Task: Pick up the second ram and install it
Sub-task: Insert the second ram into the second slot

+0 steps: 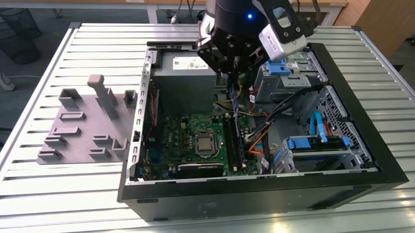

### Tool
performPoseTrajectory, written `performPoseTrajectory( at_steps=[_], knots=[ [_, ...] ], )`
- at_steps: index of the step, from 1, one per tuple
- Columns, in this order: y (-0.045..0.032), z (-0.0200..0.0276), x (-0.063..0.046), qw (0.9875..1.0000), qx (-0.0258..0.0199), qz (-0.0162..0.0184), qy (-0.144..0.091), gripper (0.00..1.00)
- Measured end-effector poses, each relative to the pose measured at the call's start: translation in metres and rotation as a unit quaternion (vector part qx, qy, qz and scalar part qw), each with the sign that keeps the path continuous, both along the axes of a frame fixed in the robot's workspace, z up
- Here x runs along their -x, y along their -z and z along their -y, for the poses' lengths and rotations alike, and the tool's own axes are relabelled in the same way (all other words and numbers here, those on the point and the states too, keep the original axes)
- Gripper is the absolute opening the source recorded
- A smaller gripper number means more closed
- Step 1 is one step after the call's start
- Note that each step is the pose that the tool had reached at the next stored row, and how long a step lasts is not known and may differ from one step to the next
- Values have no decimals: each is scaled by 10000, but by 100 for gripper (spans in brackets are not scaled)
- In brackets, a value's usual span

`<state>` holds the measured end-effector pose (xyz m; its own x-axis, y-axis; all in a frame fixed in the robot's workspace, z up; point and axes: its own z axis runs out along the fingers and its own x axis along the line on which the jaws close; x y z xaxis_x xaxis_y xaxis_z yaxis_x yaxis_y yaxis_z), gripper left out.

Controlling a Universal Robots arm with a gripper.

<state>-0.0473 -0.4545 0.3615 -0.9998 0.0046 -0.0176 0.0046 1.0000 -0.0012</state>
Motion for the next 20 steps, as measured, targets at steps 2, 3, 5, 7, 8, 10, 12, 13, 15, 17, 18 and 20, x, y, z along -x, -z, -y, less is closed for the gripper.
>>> performPoseTrajectory(
  at_steps=[2,3,5,7,8,10,12,13,15,17,18,20],
  knots=[
    [18,0,0,10000,0,0,1,14],
    [24,0,-1,10000,0,0,0,14],
    [24,0,-1,10000,1,-1,0,14],
    [27,0,-1,10000,0,0,0,14],
    [28,0,-1,10000,0,0,0,14],
    [28,0,-1,10000,0,0,0,14],
    [29,0,-1,10000,0,0,0,14],
    [29,0,-1,10000,0,0,0,14],
    [29,0,-1,10000,0,0,0,14],
    [30,0,-4,10000,0,0,0,14],
    [31,0,-13,10000,-1,0,0,14],
    [38,0,-47,10000,-1,-1,0,14]
  ],
)
